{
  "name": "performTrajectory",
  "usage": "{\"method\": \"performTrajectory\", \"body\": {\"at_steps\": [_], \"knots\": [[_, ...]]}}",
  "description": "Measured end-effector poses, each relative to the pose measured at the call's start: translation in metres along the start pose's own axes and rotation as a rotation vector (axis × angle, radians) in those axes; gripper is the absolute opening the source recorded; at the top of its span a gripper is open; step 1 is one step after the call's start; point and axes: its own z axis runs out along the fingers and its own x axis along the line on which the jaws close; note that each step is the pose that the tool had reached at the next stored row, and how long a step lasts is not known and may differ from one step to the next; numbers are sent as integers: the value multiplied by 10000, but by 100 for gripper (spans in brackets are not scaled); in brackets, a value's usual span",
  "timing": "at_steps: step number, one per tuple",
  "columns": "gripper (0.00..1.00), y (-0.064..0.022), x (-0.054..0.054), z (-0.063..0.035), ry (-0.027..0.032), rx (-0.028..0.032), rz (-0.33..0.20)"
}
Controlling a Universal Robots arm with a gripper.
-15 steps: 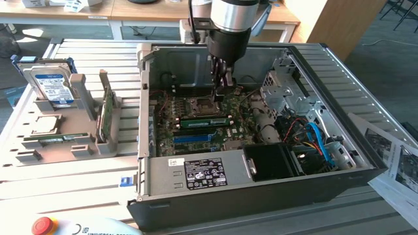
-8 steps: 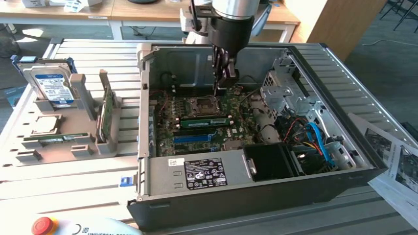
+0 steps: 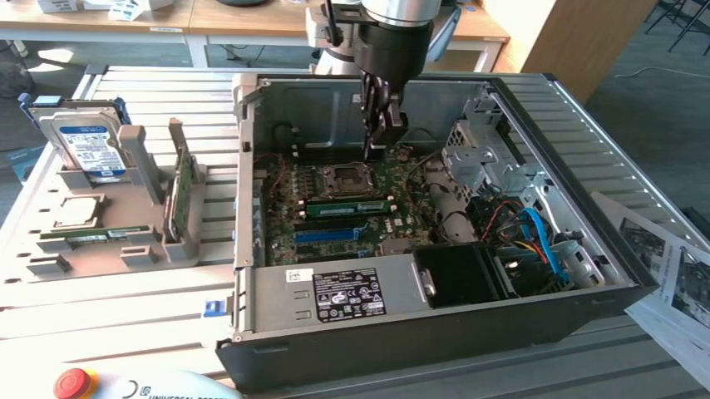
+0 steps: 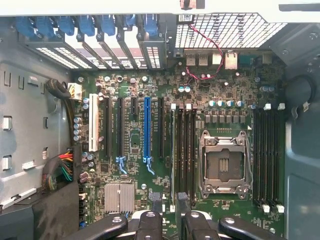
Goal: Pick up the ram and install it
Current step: 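Press down the ram until it locks into place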
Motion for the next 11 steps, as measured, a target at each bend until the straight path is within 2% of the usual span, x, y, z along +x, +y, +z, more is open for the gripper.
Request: {"method": "performTrajectory", "body": {"at_steps": [11], "knots": [[24, 0, 0, 0, 0, 0, 1]]}}
